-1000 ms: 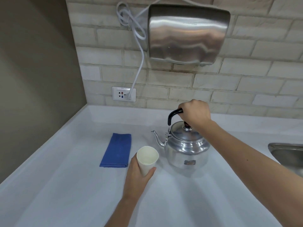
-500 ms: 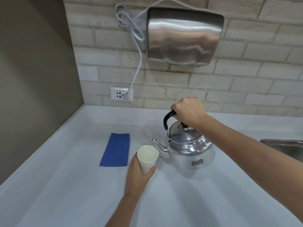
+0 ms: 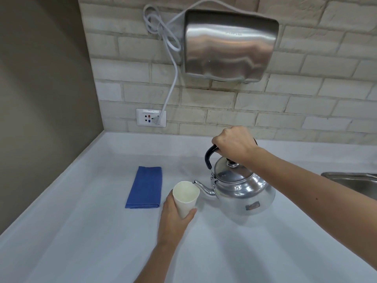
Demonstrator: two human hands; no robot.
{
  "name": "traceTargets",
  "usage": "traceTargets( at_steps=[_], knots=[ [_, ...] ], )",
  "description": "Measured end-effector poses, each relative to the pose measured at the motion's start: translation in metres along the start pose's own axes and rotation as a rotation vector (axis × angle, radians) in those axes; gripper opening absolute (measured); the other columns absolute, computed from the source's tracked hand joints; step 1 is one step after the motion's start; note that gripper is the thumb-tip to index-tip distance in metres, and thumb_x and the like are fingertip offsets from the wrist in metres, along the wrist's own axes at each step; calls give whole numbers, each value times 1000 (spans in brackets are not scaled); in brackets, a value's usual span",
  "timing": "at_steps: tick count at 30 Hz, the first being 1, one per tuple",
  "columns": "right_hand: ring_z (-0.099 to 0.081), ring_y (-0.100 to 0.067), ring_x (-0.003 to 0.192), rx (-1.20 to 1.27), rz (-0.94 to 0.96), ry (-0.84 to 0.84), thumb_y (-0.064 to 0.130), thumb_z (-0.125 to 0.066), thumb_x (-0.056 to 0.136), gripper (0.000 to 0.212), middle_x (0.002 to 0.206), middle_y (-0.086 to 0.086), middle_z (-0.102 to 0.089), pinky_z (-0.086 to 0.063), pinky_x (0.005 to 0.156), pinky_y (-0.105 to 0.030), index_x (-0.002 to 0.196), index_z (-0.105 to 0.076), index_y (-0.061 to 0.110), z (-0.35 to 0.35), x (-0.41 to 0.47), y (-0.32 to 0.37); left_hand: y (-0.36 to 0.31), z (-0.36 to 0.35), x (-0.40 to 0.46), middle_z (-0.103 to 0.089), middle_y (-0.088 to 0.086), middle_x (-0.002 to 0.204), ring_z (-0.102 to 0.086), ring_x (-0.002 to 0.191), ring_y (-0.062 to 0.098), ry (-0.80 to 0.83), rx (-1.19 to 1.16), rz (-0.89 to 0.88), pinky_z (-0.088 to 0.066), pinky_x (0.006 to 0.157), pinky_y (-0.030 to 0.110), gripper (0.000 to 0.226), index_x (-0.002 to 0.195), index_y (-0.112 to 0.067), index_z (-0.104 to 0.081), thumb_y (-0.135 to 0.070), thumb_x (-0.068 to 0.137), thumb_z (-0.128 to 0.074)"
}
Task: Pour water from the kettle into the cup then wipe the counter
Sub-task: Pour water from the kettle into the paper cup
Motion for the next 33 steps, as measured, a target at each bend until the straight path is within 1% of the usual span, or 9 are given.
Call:
traceTargets(
  at_steps=[3,8,14,19,23,25,28,31,33],
  knots=[
    [-41,-25,59,-22,31,10,10,-51,87,20,75,-8,-66,-11,42,-22,68,-44,13,1,1,5,-1,0,1,-48,-3,132,-44,120,17,0,8,-4,-43,99,33,81,135,-24,-31,-38,68,-76],
    [-41,-25,60,-48,62,25,8,-49,87,20,78,-8,-67,-11,42,-22,69,-44,13,3,2,9,1,2,0,-48,-2,132,-44,120,17,-14,21,-10,-40,96,29,81,134,-23,-31,-38,68,-76],
    [-41,-26,61,-33,71,34,13,-49,90,21,81,-10,-68,-13,43,-22,70,-43,13,5,1,9,0,1,0,-49,-1,132,-44,120,18,-17,25,-9,-41,97,31,81,135,-22,-32,-38,68,-76],
    [-41,-26,60,-41,73,34,13,-49,91,21,78,-10,-65,-12,43,-22,70,-44,13,6,2,11,0,1,0,-49,-1,132,-45,120,18,-21,26,-5,-41,97,30,81,135,-22,-33,-38,69,-76],
    [-41,-27,60,-49,69,38,11,-49,90,22,67,-6,-50,-12,42,-22,69,-44,12,7,5,13,1,1,0,-49,-1,131,-45,119,18,-25,29,-9,-42,96,30,80,134,-22,-33,-39,69,-76],
    [-41,-27,60,-44,76,43,11,-50,90,21,72,-8,-59,-13,42,-22,69,-45,13,7,6,14,1,1,0,-49,-1,132,-45,120,18,-22,33,-7,-41,96,29,80,134,-22,-33,-39,69,-75],
    [-46,-27,63,-50,84,54,13,-51,90,20,82,-8,-67,-18,44,-23,71,-49,13,6,7,15,2,1,0,-49,-1,132,-45,120,18,-23,43,-2,-41,96,30,80,134,-22,-33,-40,69,-75],
    [-60,-29,73,-62,86,73,16,-51,92,16,85,-8,-68,-29,52,-27,80,-61,11,6,8,16,2,1,0,-49,-2,132,-45,120,17,-22,46,-5,-40,95,28,79,134,-23,-33,-40,69,-75],
    [-56,-29,70,-63,85,77,15,-51,92,17,85,-8,-68,-29,53,-28,77,-58,12,6,9,17,2,1,0,-49,-2,132,-45,120,17,-23,50,-4,-40,94,27,79,133,-23,-34,-40,69,-75]
  ],
)
Point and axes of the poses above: each hand's wrist, its own x-axis towards the middle knuckle, its own z-axis out of the back of the hand, y = z × x, the point moved 9 cm from there along x, towards the middle knuckle
